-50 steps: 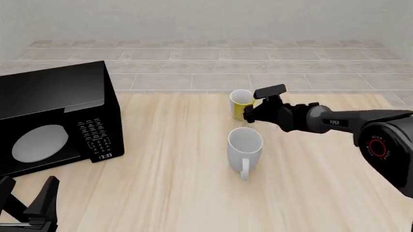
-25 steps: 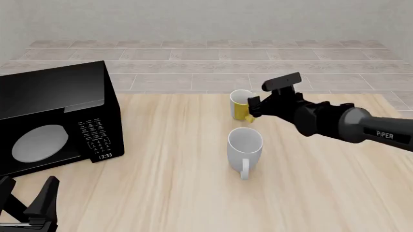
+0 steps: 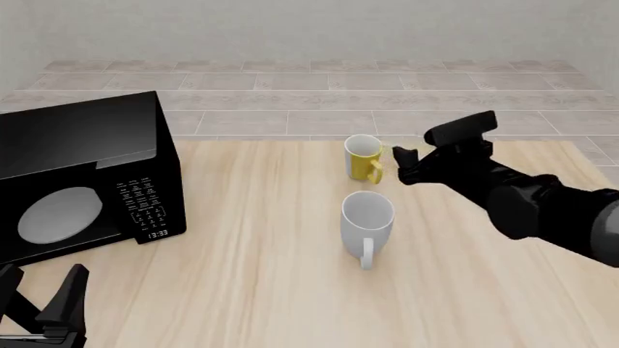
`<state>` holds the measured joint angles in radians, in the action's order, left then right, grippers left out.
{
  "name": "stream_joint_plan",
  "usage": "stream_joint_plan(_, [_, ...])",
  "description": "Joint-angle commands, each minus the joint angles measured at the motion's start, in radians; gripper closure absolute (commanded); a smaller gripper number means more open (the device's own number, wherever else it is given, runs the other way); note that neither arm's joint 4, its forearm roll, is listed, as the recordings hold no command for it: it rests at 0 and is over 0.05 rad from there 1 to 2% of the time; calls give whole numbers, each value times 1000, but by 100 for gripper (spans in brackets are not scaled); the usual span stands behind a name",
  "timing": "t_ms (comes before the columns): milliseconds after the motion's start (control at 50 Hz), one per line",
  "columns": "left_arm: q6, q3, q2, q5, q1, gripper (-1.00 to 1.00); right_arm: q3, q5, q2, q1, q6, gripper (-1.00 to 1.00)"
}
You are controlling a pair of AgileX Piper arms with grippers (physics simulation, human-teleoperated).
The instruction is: Put the yellow and white mug to the front of the white mug.
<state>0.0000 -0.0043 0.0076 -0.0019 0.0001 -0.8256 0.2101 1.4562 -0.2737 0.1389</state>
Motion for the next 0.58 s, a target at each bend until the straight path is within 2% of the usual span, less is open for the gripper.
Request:
stream_joint_plan(20, [0, 0, 0, 0, 0, -100, 68, -38, -132, 7, 32, -100])
stream_joint_plan(240, [0, 0, 0, 0, 0, -100, 111, -78, -257, 0, 46, -100])
stream_joint_plan(580, [0, 0, 0, 0, 0, -100, 243, -113, -484, -9, 60, -100])
